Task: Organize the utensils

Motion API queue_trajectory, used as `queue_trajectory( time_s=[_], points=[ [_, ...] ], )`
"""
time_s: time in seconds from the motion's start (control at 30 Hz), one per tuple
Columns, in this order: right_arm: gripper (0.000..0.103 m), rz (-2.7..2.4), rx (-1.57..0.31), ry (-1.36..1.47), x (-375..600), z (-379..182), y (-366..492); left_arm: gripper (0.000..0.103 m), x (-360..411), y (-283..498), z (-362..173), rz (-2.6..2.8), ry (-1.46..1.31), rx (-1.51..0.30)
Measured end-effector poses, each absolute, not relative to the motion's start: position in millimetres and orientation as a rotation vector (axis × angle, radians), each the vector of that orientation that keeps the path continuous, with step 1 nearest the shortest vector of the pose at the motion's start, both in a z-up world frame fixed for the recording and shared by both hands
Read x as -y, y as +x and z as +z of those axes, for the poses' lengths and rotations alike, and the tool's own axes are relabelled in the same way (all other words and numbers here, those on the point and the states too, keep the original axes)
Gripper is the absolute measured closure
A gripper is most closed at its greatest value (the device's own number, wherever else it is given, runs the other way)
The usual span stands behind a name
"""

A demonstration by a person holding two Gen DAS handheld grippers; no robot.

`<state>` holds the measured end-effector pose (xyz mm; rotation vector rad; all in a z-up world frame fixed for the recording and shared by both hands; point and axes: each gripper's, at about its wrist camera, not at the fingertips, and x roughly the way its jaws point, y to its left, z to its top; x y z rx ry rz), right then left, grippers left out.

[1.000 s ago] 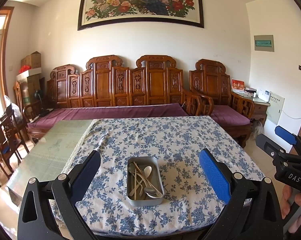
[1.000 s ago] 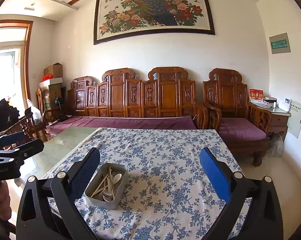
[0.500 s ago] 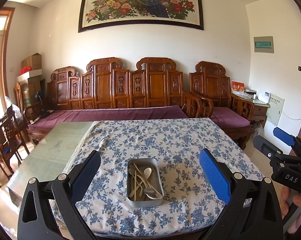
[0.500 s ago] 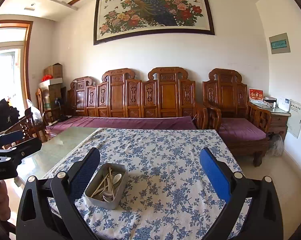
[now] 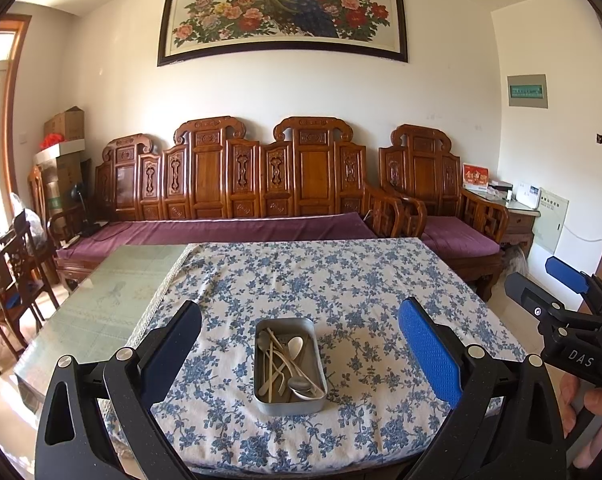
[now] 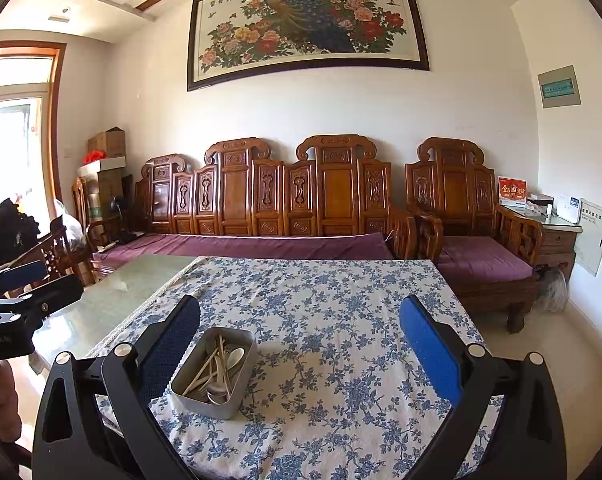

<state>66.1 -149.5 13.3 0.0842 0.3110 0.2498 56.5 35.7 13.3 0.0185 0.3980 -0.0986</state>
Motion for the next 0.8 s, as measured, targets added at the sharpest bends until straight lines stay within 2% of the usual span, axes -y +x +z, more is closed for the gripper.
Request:
queue_trajectory(
  time_s=[0.8],
  points=[
    [0.003, 0.251, -0.315, 0.091, 147.8, 13.8, 64.6, 0.008, -36.1, 56.5, 13.4, -0.099, 0.019, -0.398]
  ],
)
